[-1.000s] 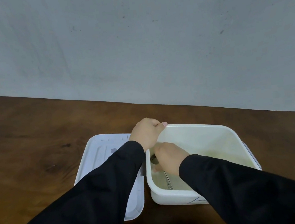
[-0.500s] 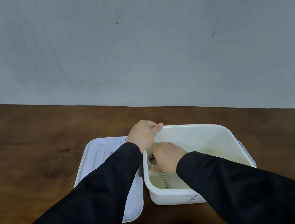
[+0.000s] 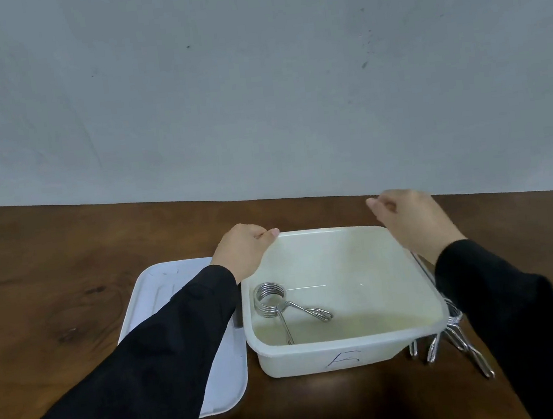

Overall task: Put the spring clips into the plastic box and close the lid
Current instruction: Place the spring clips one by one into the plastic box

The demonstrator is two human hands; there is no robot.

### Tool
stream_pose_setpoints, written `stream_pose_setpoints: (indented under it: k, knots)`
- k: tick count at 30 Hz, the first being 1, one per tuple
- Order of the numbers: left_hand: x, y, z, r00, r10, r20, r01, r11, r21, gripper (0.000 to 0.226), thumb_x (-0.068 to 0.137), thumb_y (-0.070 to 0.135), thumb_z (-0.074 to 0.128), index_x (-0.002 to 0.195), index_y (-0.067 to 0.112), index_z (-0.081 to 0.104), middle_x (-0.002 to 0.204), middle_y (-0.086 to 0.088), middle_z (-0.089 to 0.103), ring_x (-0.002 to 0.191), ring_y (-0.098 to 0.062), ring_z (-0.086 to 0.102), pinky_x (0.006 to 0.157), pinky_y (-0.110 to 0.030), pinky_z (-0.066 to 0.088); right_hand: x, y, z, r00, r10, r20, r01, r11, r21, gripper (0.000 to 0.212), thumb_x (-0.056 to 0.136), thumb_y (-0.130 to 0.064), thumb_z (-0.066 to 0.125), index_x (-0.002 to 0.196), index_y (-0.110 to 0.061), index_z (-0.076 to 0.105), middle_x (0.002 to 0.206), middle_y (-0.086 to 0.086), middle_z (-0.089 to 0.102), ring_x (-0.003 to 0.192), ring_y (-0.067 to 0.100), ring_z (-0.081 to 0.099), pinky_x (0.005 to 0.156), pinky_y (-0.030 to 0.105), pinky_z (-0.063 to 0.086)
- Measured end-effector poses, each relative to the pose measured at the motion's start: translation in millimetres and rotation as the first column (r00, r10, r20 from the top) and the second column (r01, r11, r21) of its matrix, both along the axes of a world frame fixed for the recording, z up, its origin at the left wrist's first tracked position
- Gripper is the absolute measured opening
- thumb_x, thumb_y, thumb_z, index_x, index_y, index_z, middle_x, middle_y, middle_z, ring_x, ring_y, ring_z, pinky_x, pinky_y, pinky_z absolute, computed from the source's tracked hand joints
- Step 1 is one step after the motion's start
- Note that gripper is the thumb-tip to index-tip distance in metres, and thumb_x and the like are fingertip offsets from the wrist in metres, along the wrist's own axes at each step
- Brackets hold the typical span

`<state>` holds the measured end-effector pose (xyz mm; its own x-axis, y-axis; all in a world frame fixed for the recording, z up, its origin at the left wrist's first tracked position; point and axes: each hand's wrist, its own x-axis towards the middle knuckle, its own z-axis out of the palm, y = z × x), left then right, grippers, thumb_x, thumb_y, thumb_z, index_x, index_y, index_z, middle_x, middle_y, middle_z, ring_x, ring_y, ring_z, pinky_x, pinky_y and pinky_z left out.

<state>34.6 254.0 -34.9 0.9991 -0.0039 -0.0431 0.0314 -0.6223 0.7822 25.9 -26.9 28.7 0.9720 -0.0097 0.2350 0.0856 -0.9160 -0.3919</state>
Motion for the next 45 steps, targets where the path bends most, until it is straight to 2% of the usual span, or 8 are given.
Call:
stream_pose_setpoints:
  k: [3, 7, 11, 19, 28, 35, 38, 45]
  knots:
    - [1.0, -0.5, -0.4, 1.000, 0.001, 0.007, -0.001, 1.000, 0.016, 0.046, 0.100, 0.043, 0.056, 0.064, 0.015, 0.055, 0.055, 0.004, 0.035, 0.050, -0.016, 0.032, 0.050, -0.031, 0.025, -10.7, -56.2, -17.2, 0.987, -0.122, -0.109, 0.117, 0.992, -0.054, 0.035, 0.102, -0.037, 0.048, 0.102, -0.010, 0.071, 0.094, 0.008, 0.074, 0.091, 0.028, 0.068, 0.079, 0.038, 0.055]
    - [4.7, -0.3, -4.7, 0.999, 0.002, 0.032, -0.002, 1.000, 0.002, 0.048, 0.100, 0.043, 0.057, 0.080, 0.001, 0.066, 0.061, -0.001, 0.044, 0.055, -0.018, 0.036, 0.052, -0.031, 0.029, -35.1, -94.5, -54.9, 0.860, -0.218, -0.462, 0.126, 0.967, -0.222, 0.039, 0.101, -0.037, 0.052, 0.130, -0.013, 0.061, 0.126, 0.007, 0.068, 0.111, 0.025, 0.063, 0.088, 0.032, 0.049]
    - [8.5, 0.6, -9.8, 0.999, 0.005, 0.044, -0.005, 1.000, -0.002, 0.053, 0.099, 0.045, 0.057, 0.093, -0.007, 0.069, 0.074, -0.007, 0.050, 0.065, -0.021, 0.042, 0.061, -0.031, 0.033, -54.2, -103.4, -89.8, 0.733, -0.315, -0.602, 0.194, 0.946, -0.259, 0.058, 0.093, -0.046, 0.059, 0.138, -0.010, 0.053, 0.132, 0.009, 0.063, 0.114, 0.025, 0.061, 0.092, 0.034, 0.050]
    - [8.6, 0.3, -9.9, 1.000, -0.004, 0.031, 0.005, 1.000, -0.017, 0.052, 0.099, 0.045, 0.057, 0.095, -0.004, 0.072, 0.075, -0.008, 0.050, 0.068, -0.021, 0.042, 0.064, -0.032, 0.033, -49.3, -107.3, -121.4, 0.769, -0.362, -0.527, 0.345, 0.929, -0.136, 0.040, 0.086, -0.039, 0.071, 0.109, -0.007, 0.064, 0.097, 0.008, 0.071, 0.084, 0.024, 0.067, 0.074, 0.036, 0.058]
    - [9.9, 2.4, -12.8, 1.000, -0.002, 0.020, 0.002, 0.999, -0.035, 0.056, 0.098, 0.049, 0.057, 0.100, -0.005, 0.071, 0.085, -0.005, 0.054, 0.076, -0.019, 0.046, 0.072, -0.032, 0.035, -39.0, -115.8, -132.8, 0.788, -0.330, -0.520, 0.373, 0.928, -0.024, 0.055, 0.078, -0.036, 0.081, 0.123, -0.010, 0.063, 0.115, 0.009, 0.070, 0.094, 0.024, 0.067, 0.081, 0.036, 0.059]
    - [8.5, 0.8, -10.6, 1.000, 0.003, 0.005, -0.003, 0.999, -0.032, 0.054, 0.098, 0.048, 0.056, 0.098, -0.004, 0.070, 0.084, -0.006, 0.053, 0.074, -0.020, 0.045, 0.068, -0.032, 0.034, -44.9, -115.8, -130.0, 0.850, -0.378, -0.367, 0.390, 0.920, -0.044, 0.036, 0.085, -0.032, 0.069, 0.113, -0.008, 0.067, 0.125, 0.015, 0.060, 0.094, 0.027, 0.063, 0.078, 0.032, 0.054]
    - [7.0, 0.0, -8.6, 1.000, 0.009, 0.000, -0.009, 0.999, -0.038, 0.055, 0.098, 0.047, 0.057, 0.098, -0.007, 0.069, 0.076, -0.008, 0.047, 0.067, -0.021, 0.039, 0.063, -0.031, 0.032, -46.9, -116.3, -122.0, 0.875, -0.372, -0.311, 0.384, 0.923, -0.026, 0.047, 0.087, -0.034, 0.070, 0.126, -0.008, 0.064, 0.131, 0.017, 0.055, 0.095, 0.028, 0.063, 0.074, 0.029, 0.048]
    - [3.8, -1.4, -4.2, 1.000, 0.010, -0.011, -0.010, 0.999, -0.044, 0.048, 0.098, 0.046, 0.058, 0.090, 0.002, 0.073, 0.070, -0.007, 0.043, 0.061, -0.021, 0.036, 0.058, -0.031, 0.029, -49.3, -118.5, -21.6, 0.940, -0.340, 0.026, 0.339, 0.939, 0.056, 0.038, 0.084, -0.040, 0.073, 0.108, -0.011, 0.069, 0.100, 0.013, 0.056, 0.070, 0.025, 0.055, 0.065, 0.029, 0.041]
